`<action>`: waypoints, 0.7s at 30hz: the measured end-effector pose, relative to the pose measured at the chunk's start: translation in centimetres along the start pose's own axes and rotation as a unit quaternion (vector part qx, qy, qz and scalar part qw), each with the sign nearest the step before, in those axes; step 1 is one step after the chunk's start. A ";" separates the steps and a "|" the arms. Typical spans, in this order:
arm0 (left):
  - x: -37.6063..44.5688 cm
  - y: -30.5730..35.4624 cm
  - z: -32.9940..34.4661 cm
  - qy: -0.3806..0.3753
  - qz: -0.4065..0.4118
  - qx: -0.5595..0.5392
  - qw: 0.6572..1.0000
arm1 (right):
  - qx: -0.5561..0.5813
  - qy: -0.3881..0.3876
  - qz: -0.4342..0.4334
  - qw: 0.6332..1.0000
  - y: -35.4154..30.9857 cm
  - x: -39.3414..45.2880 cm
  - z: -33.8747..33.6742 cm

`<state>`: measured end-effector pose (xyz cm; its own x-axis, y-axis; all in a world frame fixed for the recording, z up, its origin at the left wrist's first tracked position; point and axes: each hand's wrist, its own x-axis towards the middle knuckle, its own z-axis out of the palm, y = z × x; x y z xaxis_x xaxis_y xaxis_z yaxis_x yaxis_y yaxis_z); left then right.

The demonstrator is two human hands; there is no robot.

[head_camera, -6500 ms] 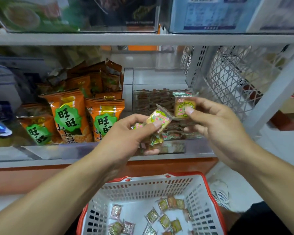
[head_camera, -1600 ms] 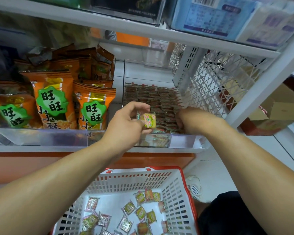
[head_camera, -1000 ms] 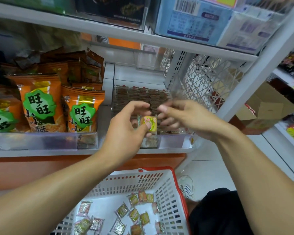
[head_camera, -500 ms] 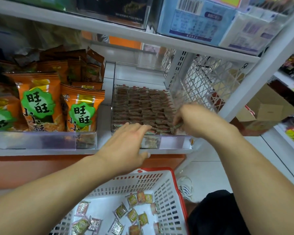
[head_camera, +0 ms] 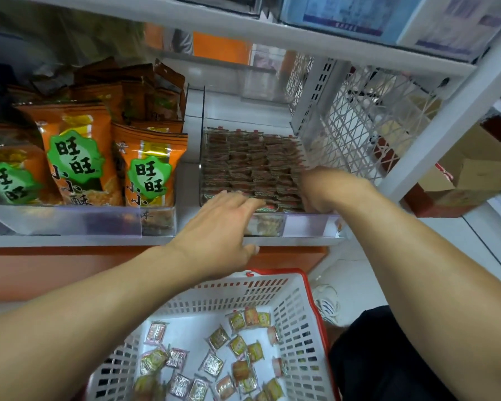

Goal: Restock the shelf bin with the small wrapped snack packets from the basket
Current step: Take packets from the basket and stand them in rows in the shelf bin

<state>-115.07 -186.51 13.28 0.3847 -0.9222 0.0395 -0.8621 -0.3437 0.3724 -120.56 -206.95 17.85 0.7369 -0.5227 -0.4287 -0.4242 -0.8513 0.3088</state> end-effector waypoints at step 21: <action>-13.5 -11.7 20.5 -0.440 -0.211 0.058 0.871 | 0.305 -0.292 -0.043 0.905 -14.7 -0.5 35.1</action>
<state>-116.92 -173.67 -10.67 0.3178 -0.4711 -0.8228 -0.7520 -0.6538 0.0839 -133.14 -195.75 -16.26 0.4525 -0.2354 -0.8601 -0.7216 -0.6633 -0.1981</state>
